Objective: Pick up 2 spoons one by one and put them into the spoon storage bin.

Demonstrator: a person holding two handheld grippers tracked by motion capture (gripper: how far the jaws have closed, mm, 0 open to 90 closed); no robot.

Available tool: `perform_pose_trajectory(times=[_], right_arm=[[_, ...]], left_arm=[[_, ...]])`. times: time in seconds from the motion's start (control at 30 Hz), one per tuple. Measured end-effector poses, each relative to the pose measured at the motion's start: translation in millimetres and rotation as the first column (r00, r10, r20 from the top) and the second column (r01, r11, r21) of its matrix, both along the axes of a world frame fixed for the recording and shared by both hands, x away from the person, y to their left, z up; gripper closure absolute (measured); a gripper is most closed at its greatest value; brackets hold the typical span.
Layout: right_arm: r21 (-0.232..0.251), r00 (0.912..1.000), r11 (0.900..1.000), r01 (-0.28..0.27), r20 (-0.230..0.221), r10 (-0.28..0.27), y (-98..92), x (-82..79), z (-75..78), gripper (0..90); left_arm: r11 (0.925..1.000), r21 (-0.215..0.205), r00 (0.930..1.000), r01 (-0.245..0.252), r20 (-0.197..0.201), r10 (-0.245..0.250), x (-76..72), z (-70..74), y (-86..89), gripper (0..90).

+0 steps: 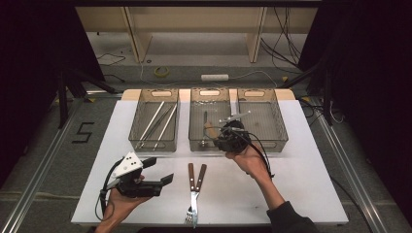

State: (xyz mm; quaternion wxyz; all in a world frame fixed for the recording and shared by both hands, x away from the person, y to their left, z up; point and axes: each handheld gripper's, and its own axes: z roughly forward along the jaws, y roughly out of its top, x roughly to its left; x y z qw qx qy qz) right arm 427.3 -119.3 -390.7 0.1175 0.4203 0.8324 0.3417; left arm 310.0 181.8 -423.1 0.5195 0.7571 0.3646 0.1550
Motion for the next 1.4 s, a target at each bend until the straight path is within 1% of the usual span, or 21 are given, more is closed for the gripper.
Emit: perform_pose_trajectory(times=[0.43,0.57,0.73,0.93,1.07,1.13,1.4], right_arm=[[-0.018,0.9998,1.000,0.014,0.016,-0.013,12.6,27.4,9.9,76.8],[-0.030,0.9996,0.999,0.019,0.020,-0.018,17.4,35.9,10.9,76.8],[-0.042,0.9992,0.998,0.036,0.018,-0.035,21.1,49.4,10.2,76.8],[-0.051,0.9981,0.997,0.060,0.018,-0.059,21.3,65.2,7.1,76.8],[-0.051,0.9969,0.996,0.078,0.019,-0.077,21.0,72.2,5.8,76.7],[-0.054,0.9961,0.995,0.086,0.023,-0.085,20.5,76.4,4.7,76.7],[-0.062,0.9924,0.990,0.123,0.011,-0.123,18.5,89.6,-1.3,76.7]], left_arm=[[1.0000,0.002,1.0000,-0.002,0.000,0.002,0.4,-0.2,0.2,15.3],[1.0000,0.005,1.0000,-0.001,-0.001,0.001,0.2,-0.1,0.3,15.3],[1.0000,0.003,1.0000,-0.001,0.000,0.001,0.4,-0.3,0.2,15.3],[0.9999,0.009,1.0000,0.003,0.000,-0.003,0.3,-0.2,0.4,15.3],[1.0000,0.003,1.0000,0.002,0.000,-0.002,0.2,-0.2,0.2,15.3],[1.0000,0.008,1.0000,0.005,0.001,-0.005,0.2,-0.2,0.2,15.3],[0.9999,0.008,1.0000,0.006,0.000,-0.006,0.3,-0.4,0.0,15.3]])
